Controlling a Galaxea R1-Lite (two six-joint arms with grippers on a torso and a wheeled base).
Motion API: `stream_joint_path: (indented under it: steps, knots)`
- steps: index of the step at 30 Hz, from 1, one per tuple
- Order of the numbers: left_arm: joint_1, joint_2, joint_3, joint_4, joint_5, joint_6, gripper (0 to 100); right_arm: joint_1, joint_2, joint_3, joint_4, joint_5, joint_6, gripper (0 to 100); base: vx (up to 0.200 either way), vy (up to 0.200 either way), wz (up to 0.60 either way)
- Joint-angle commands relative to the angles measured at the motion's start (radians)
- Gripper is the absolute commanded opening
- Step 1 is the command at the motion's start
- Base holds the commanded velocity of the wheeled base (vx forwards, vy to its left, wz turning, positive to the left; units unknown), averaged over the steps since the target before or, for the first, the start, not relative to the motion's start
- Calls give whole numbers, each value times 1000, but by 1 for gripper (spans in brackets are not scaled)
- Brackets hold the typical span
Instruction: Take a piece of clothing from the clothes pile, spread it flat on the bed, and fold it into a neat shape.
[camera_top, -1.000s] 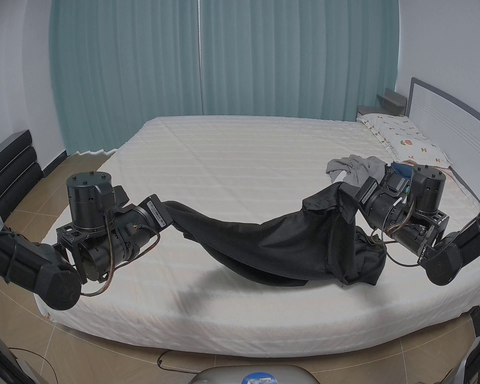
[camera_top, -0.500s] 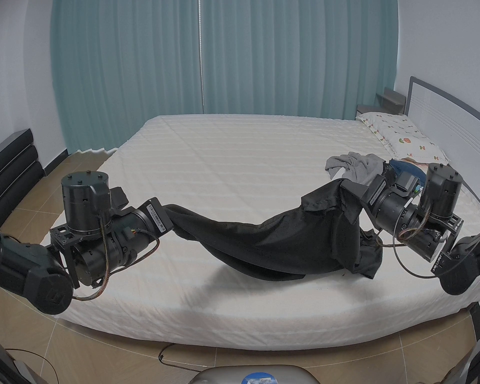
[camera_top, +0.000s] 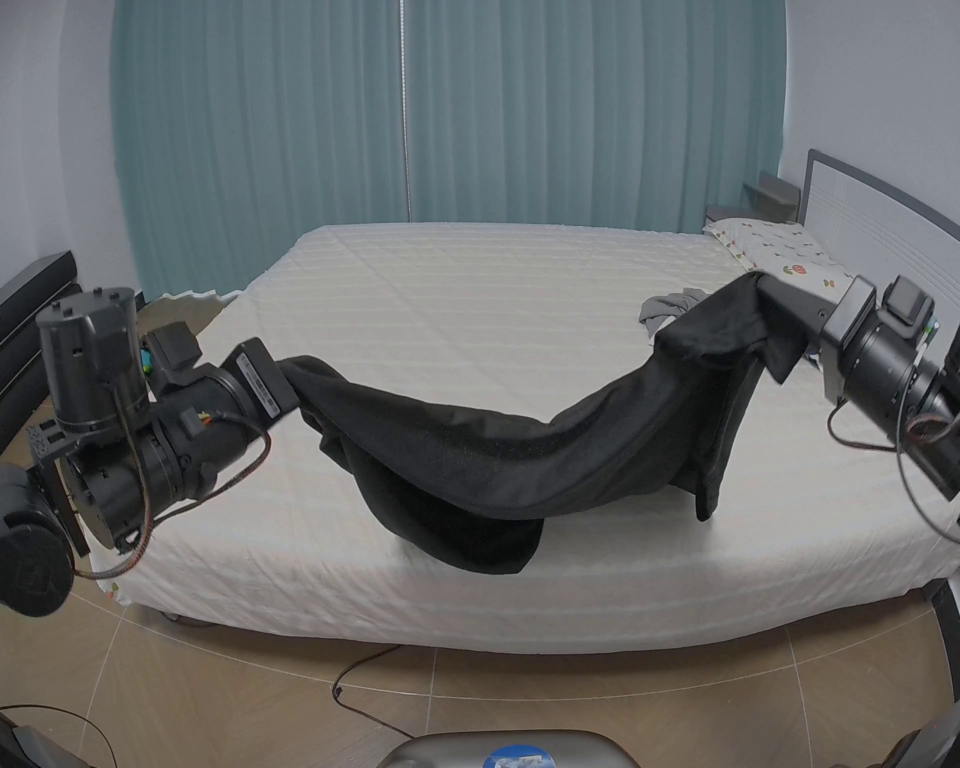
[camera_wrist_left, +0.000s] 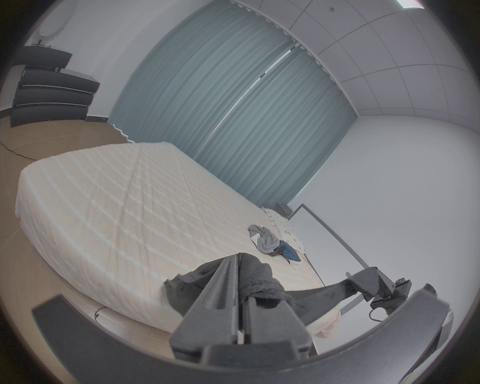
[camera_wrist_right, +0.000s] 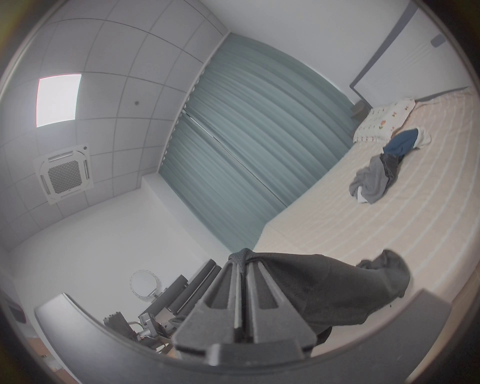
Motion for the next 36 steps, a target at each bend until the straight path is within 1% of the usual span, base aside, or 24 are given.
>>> stream_joint_path:
  steps: [1, 2, 3, 5, 6, 7, 8, 10, 11, 12, 14, 16, 17, 24, 33, 36]
  knots:
    - [71, -34, -218, 179, 4, 1, 0, -84, -35, -324, 251, 4, -9, 0, 0, 0, 0]
    - [77, -32, -237, 200, 3, 1, 0, -87, -27, -347, 266, 3, -7, 0, 0, 0, 0]
    - [100, -27, -304, 269, -5, -2, 0, -107, 13, -432, 311, 1, -7, 0, 0, 0, 0]
    - [128, -1, -381, 318, -10, -3, 0, -138, 71, -530, 347, -3, -7, 0, 0, 0, 0]
    - [129, 2, -385, 321, -10, -3, 0, -141, 77, -537, 350, -3, -7, 0, 0, 0, 0]
    - [152, 57, -444, 337, -7, -6, 0, -169, 132, -625, 389, -3, -7, 0, 0, 0, 0]
    - [163, 91, -468, 341, -4, -5, 0, -181, 174, -669, 424, -3, -7, 0, 0, 0, 0]
    - [168, 109, -479, 341, -5, -3, 0, -185, 200, -692, 446, -5, -9, 0, 0, 0, 0]
    - [177, 166, -494, 340, -4, 0, 0, -190, 280, -734, 478, -17, -18, 0, 0, 0, 0]
    - [177, 169, -496, 340, -2, 0, 0, -190, 286, -735, 479, -19, -18, 0, 0, 0, 0]
    - [192, 236, -530, 341, -10, -2, 0, -205, 381, -795, 478, -66, -23, 0, 0, 0, 0]
    - [200, 272, -543, 341, -8, -3, 0, -208, 422, -823, 472, -79, -23, 0, 100, 0, 0]
    - [209, 319, -559, 340, -8, -2, 0, -208, 473, -847, 455, -83, -23, 0, 200, 0, 0]
    - [241, 460, -660, 340, -10, -9, 0, -213, 615, -881, 301, -85, -36, 0, 200, 0, 0]
    - [250, 598, -734, 344, -10, -9, 0, -224, 726, -898, 255, -86, -39, 0, 200, 0, 0]
    - [244, 707, -816, 347, 1, -14, 0, -224, 789, -898, 246, -91, -39, 0, 200, 0, 0]
